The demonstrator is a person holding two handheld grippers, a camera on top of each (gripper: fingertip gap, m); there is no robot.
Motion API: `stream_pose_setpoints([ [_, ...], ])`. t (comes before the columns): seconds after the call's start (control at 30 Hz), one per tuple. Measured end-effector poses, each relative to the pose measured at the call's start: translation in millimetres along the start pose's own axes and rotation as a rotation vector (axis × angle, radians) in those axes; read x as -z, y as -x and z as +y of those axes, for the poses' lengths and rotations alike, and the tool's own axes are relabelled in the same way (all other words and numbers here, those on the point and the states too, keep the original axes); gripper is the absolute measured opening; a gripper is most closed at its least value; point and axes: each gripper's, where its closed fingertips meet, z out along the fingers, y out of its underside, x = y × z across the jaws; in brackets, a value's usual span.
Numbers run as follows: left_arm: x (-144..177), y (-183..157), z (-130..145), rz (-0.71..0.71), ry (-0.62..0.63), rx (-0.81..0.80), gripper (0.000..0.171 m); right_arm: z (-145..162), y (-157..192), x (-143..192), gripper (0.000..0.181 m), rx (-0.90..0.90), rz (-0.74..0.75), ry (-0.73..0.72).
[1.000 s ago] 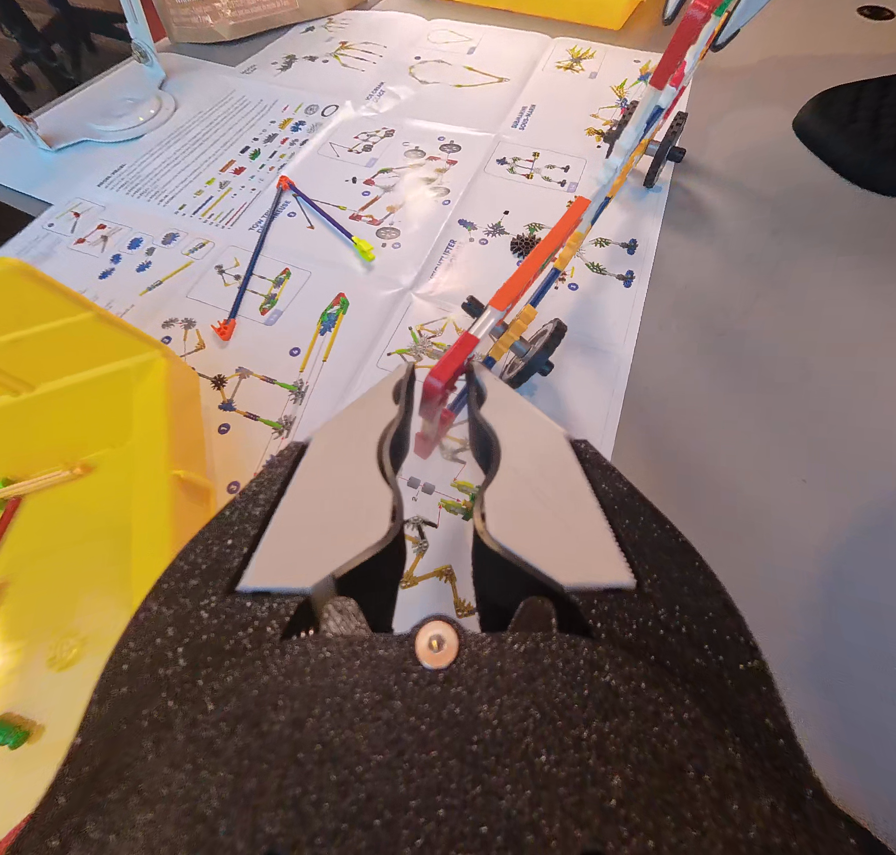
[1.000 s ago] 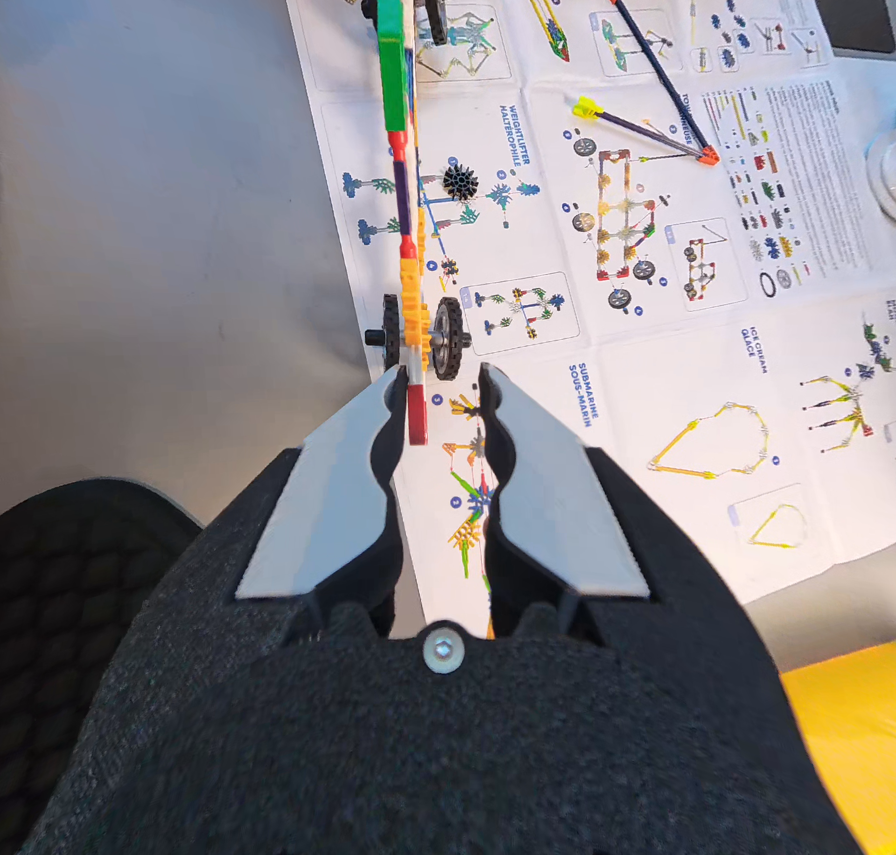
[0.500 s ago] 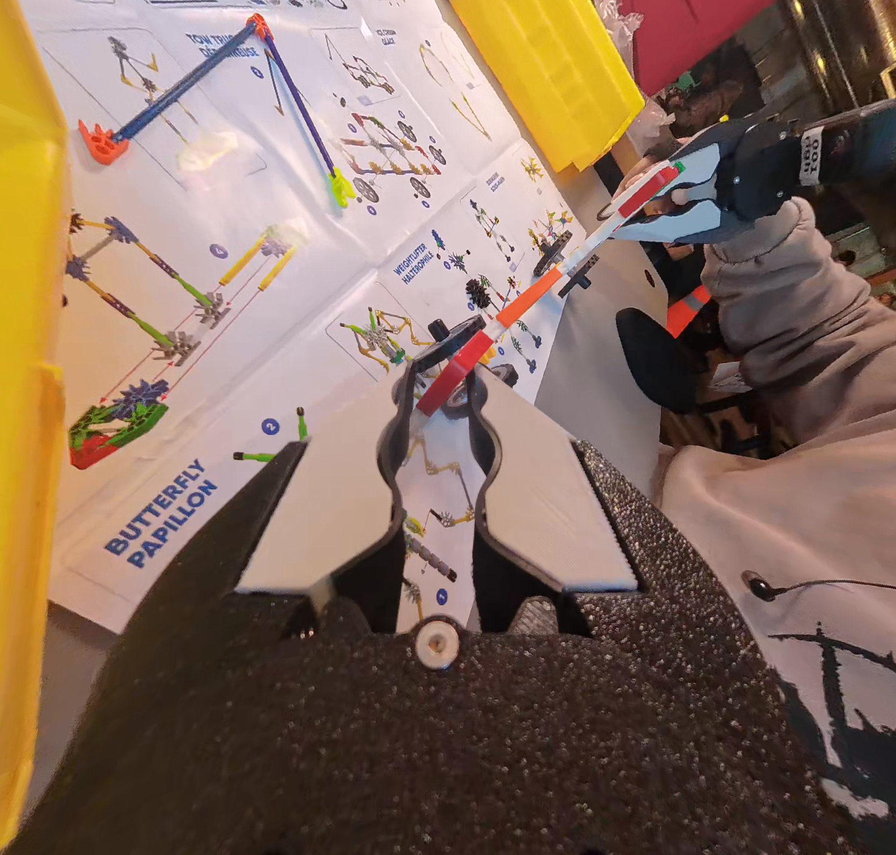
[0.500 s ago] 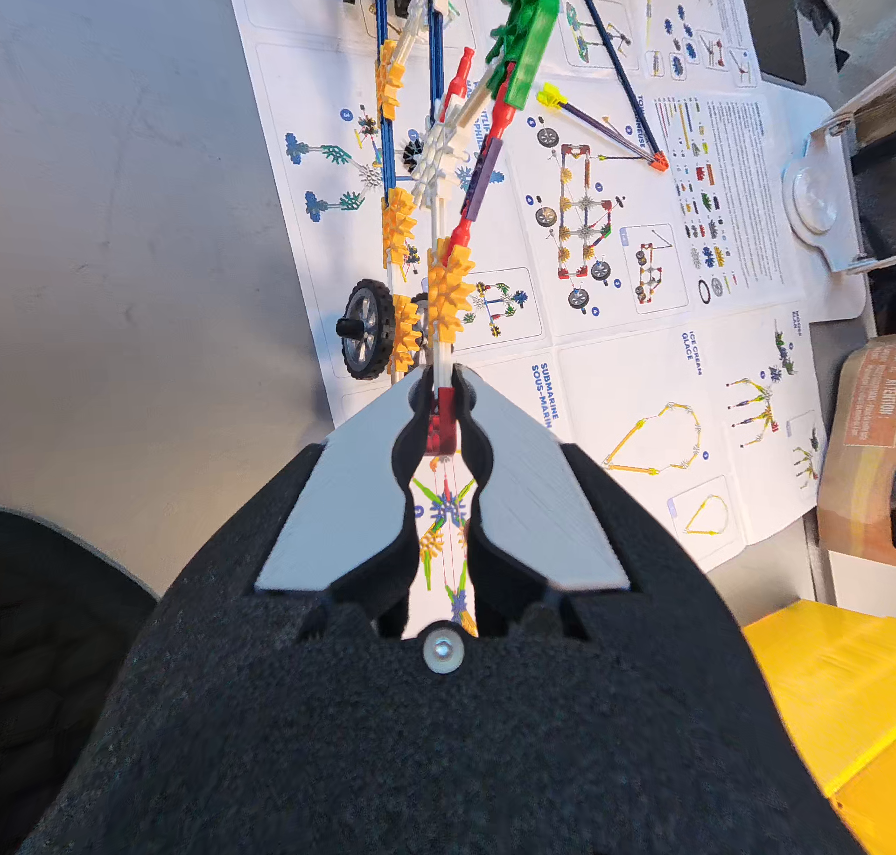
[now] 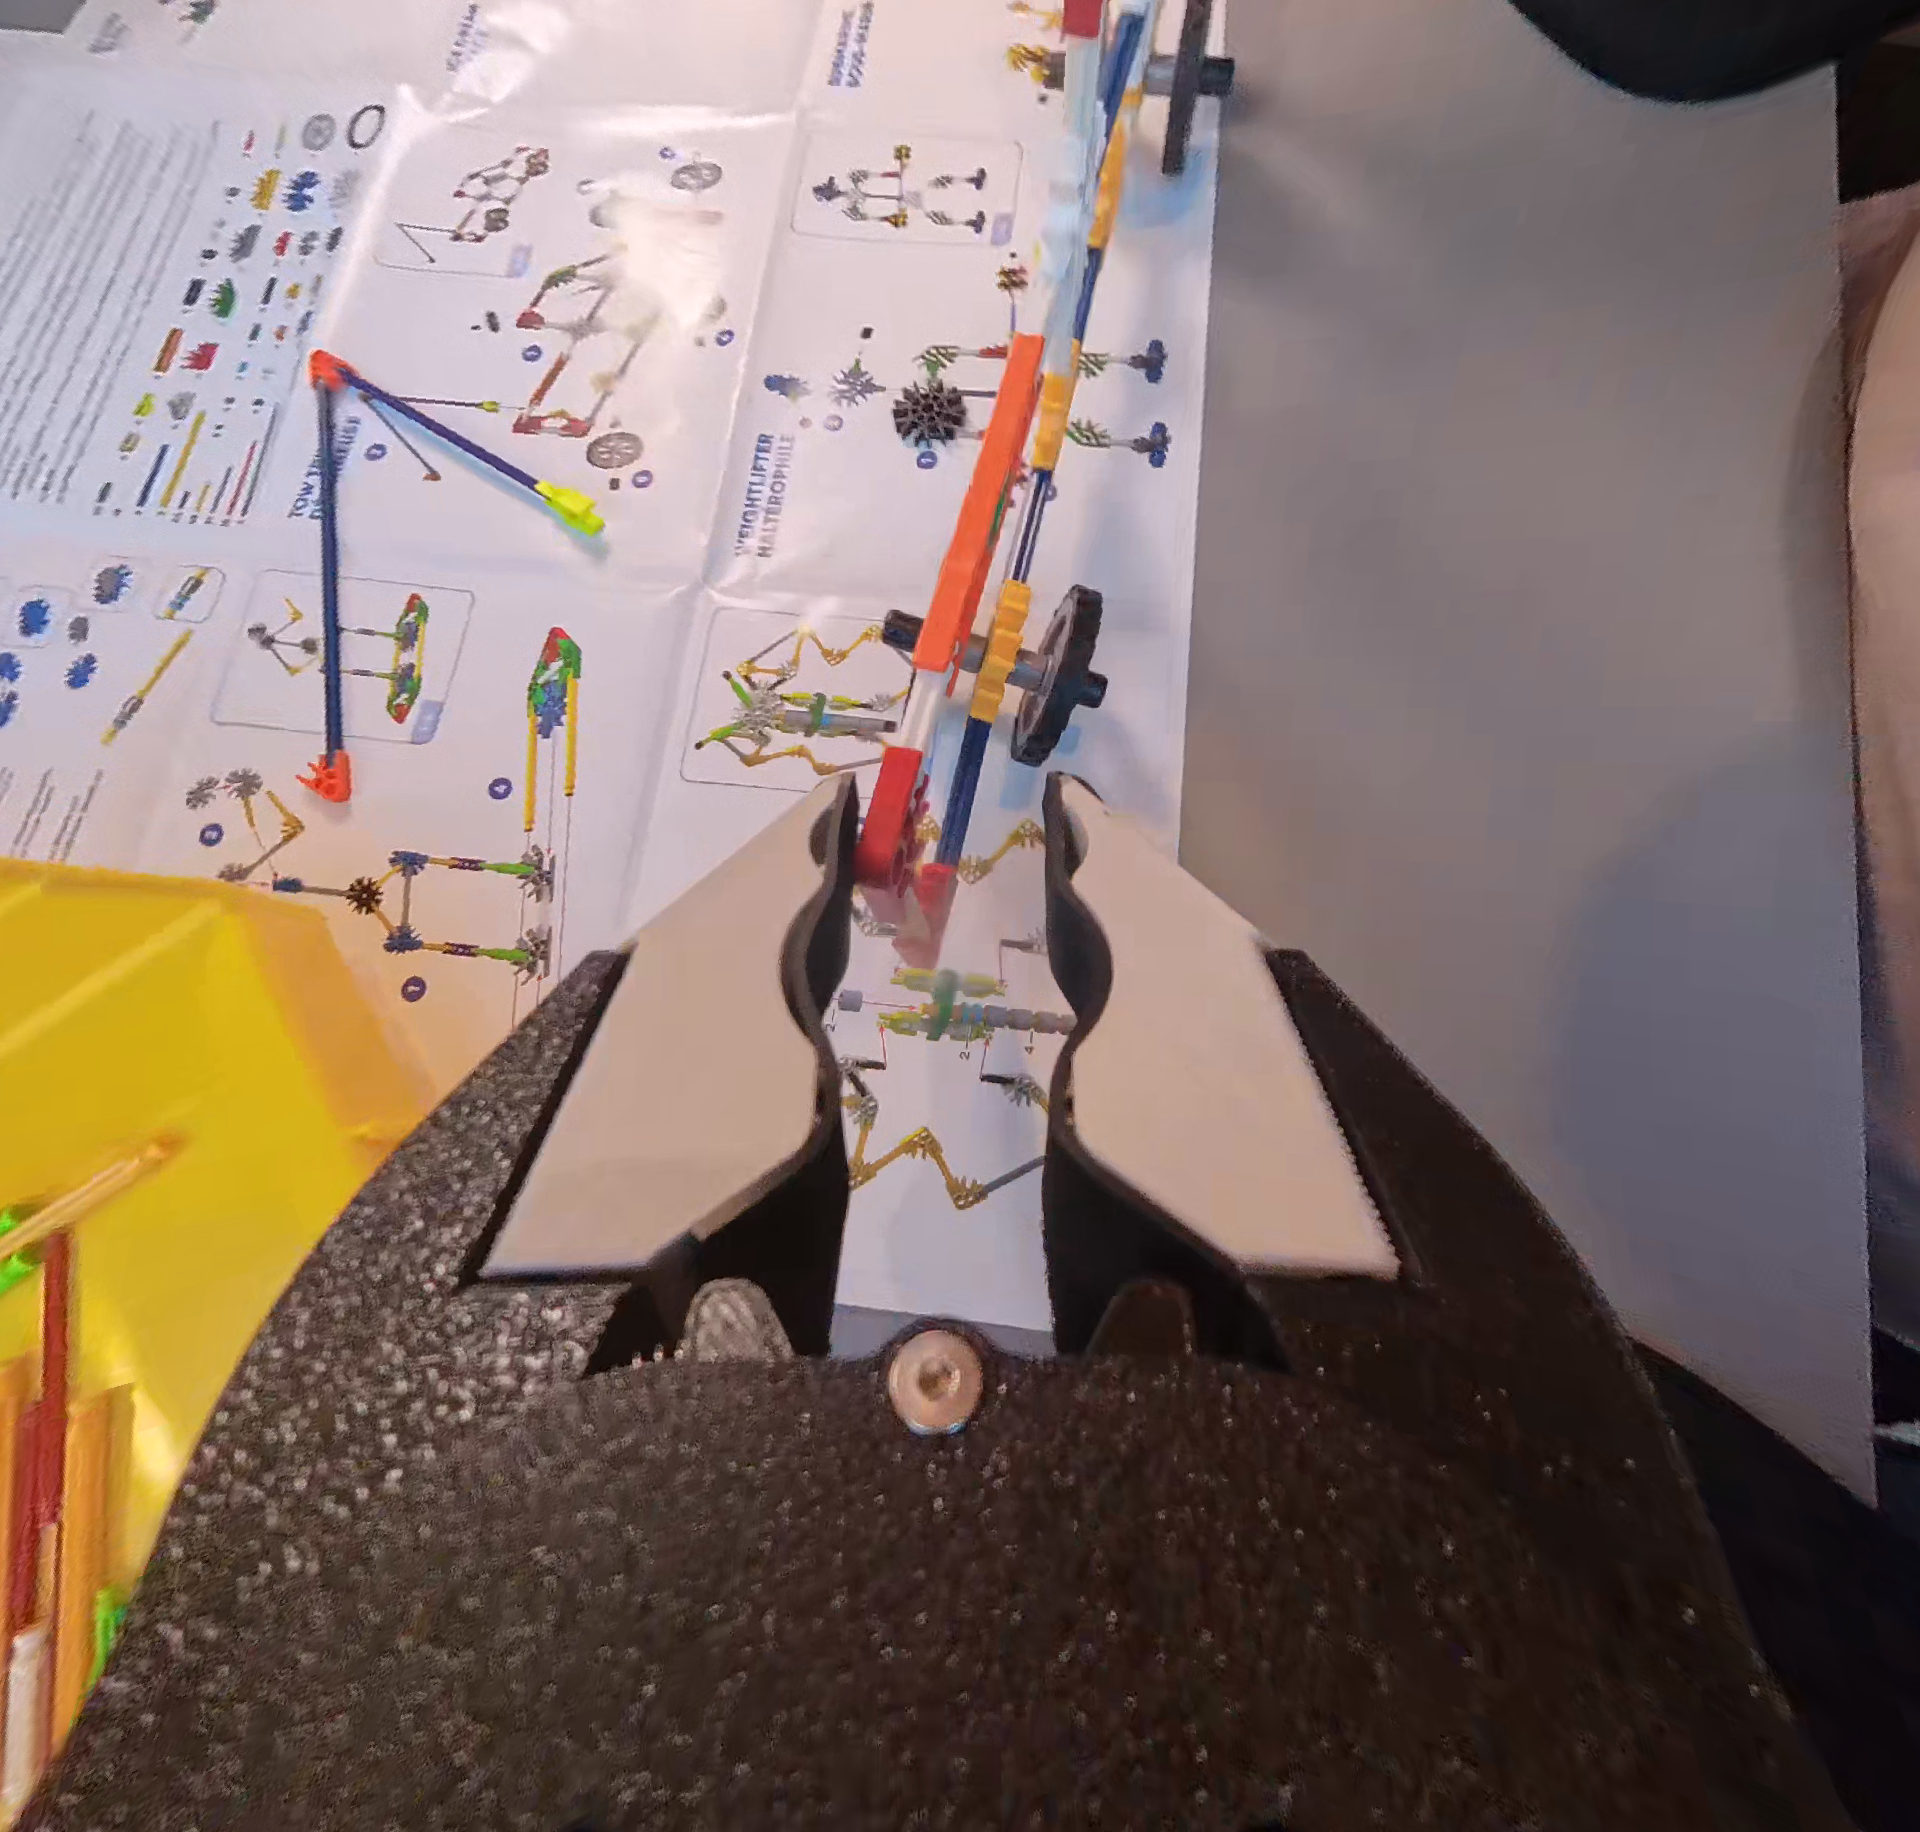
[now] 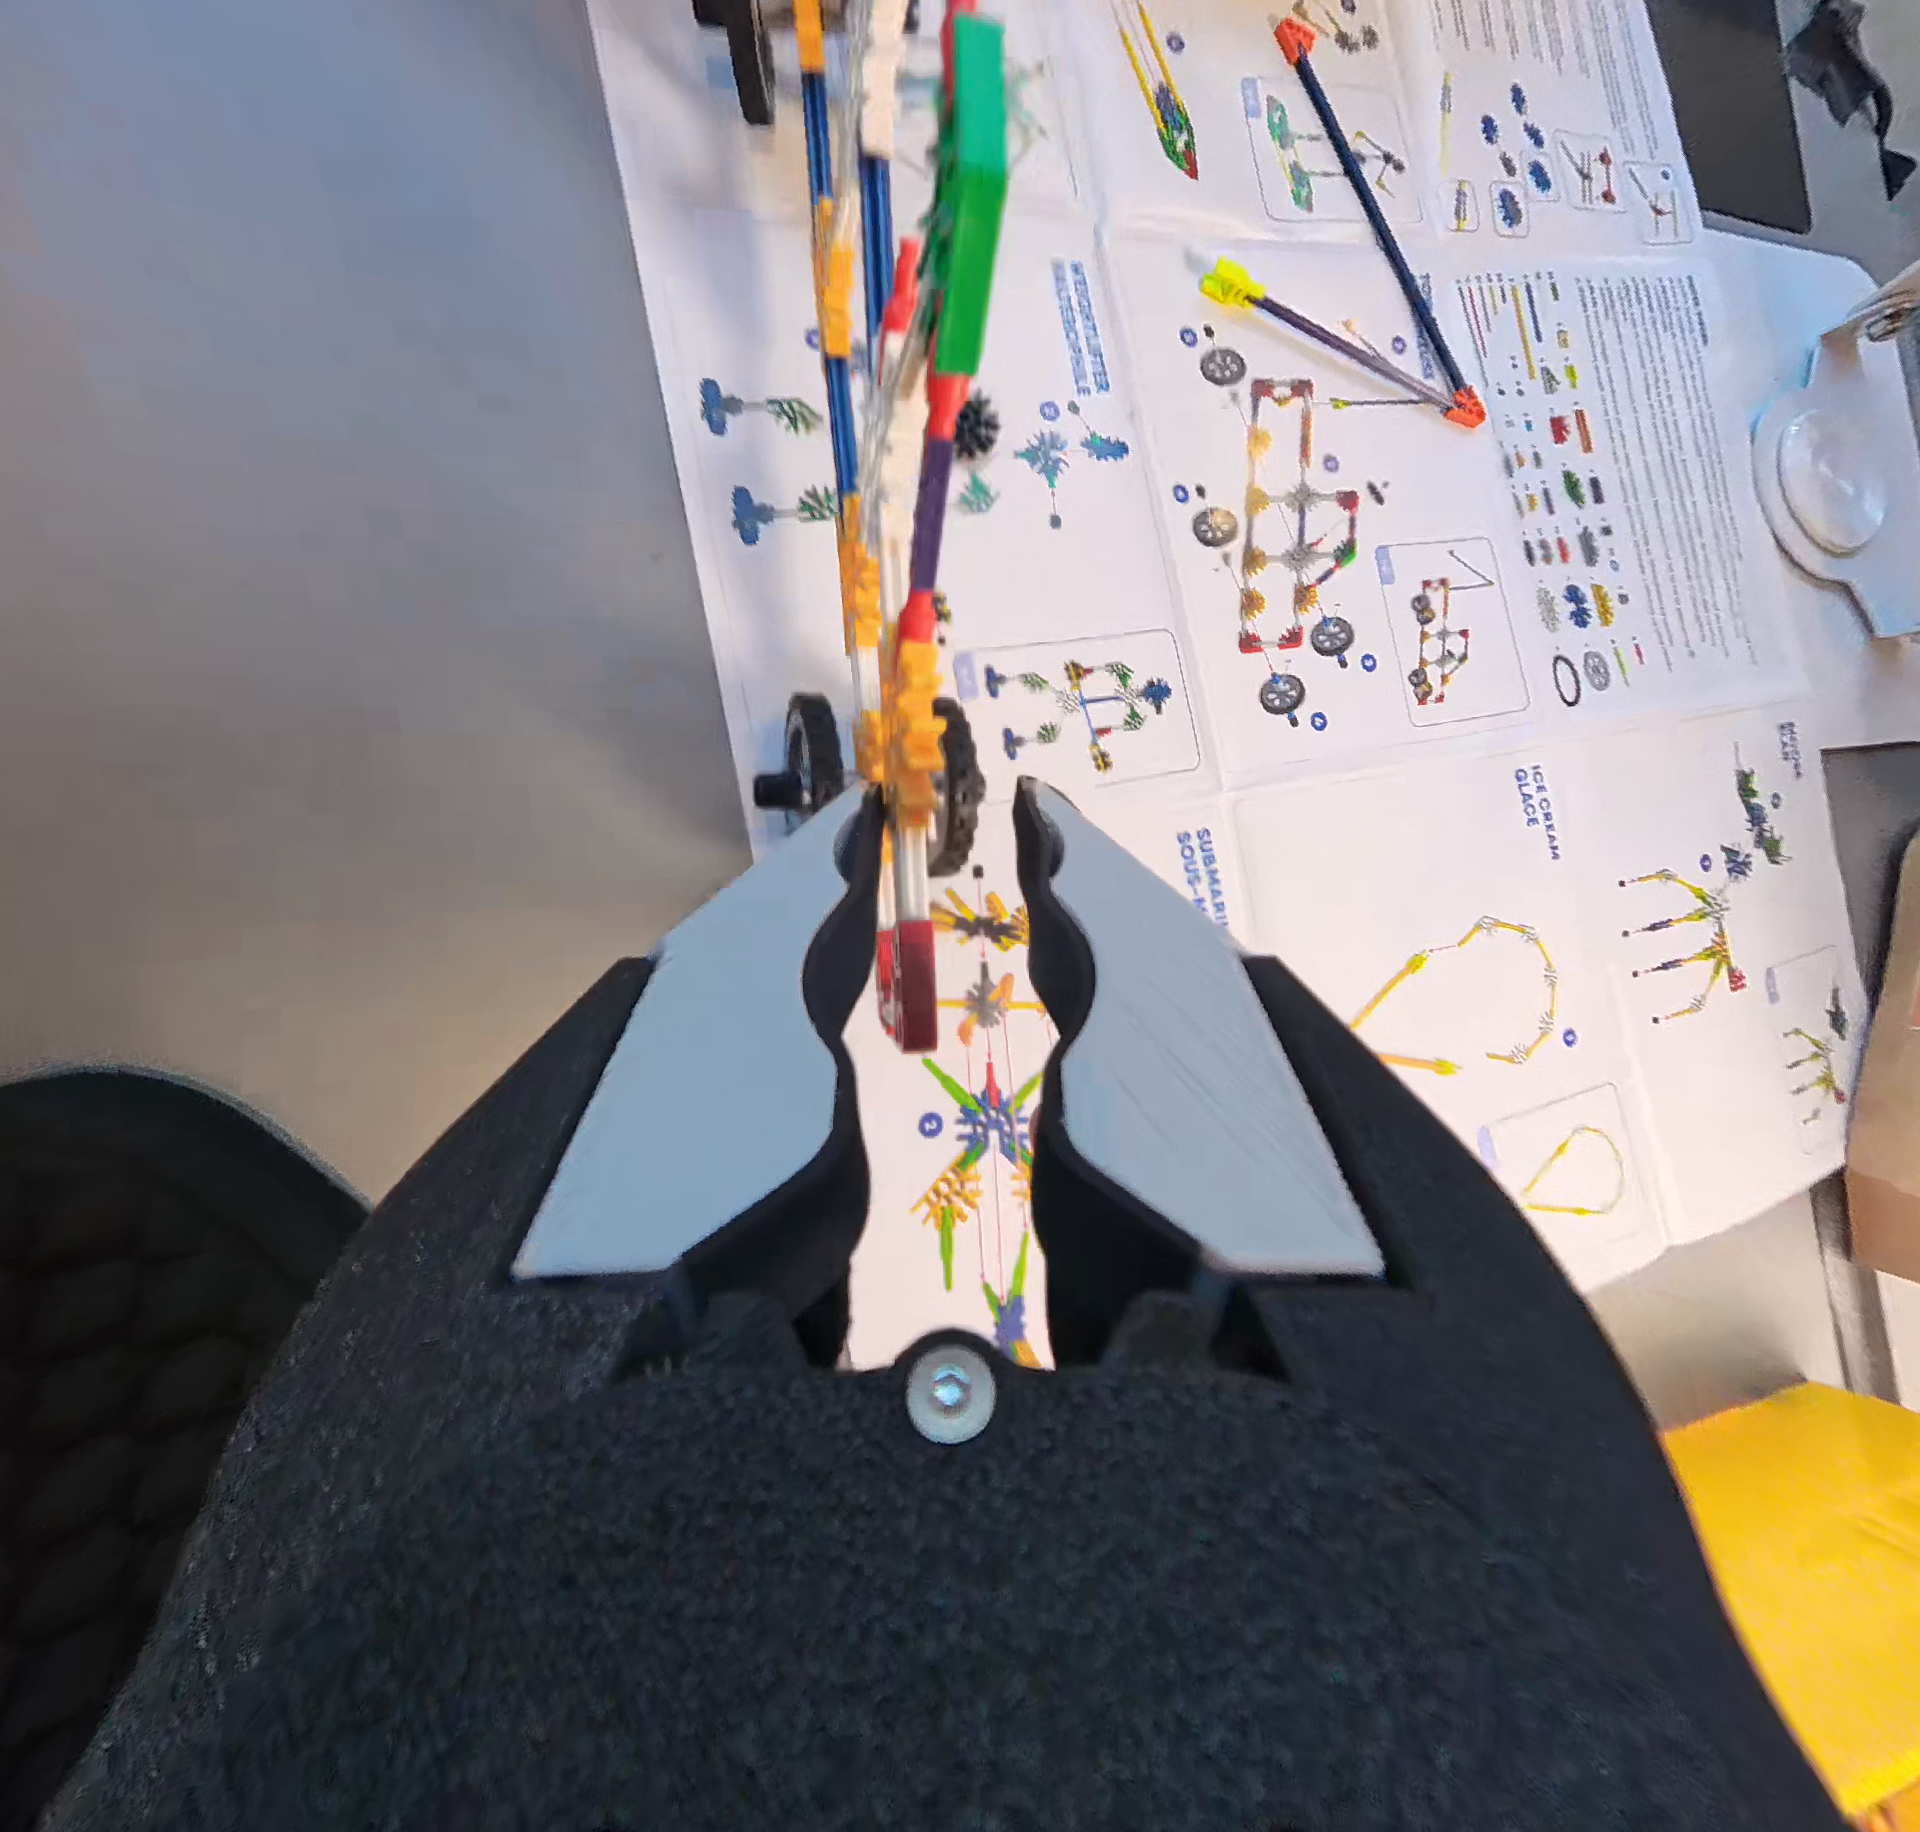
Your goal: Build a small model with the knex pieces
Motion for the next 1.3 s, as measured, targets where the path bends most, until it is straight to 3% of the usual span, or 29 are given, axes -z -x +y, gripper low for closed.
stream_pose_setpoints([
  [0.17, -6.3, -15.6, -0.5, 0.158, 0.184, -0.112, 0.036, -29.2, 12.8, -4.7, 0.032, 0.007, -0.107, -0.02],
  [0.4, -40.1, -5.1, 0.3, 0.182, 0.413, -0.265, 0.049, -48.8, 21.1, -46.1, 0.031, 0.145, -0.117, 0.093],
  [0.47, -43.4, -1.6, -6.0, 0.197, 0.403, -0.241, 0.048, -51.1, 19.4, -52.6, 0.02, 0.154, -0.112, 0.106],
  [0.57, -46.1, -7.1, -2.5, 0.266, 0.437, -0.191, 0.061, -53.4, 19.7, -55.5, 0.008, 0.151, -0.13, 0.104],
  [0.67, -51.9, -19.7, -2.9, 0.316, 0.428, -0.161, 0.062, -54.4, 22.1, -56.1, 0.005, 0.099, -0.175, 0.101],
  [0.87, -61.1, -10.2, 0.9, 0.198, 0.455, -0.242, 0.04, -54.1, 20.1, -56.6, 0.005, 0.012, -0.247, 0.093],
  [1.1, -61.5, 0.8, -11.8, -0.035, 0.369, -0.414, 0.047, -54.0, 16.5, -57.5, 0.005, -0.051, -0.291, 0.069],
  [1.3, -62.3, -2.1, -9.9, 0.012, 0.379, -0.343, 0.037, -54.6, 13.5, -59.0, 0.005, 0.03, -0.242, 0.077],
])
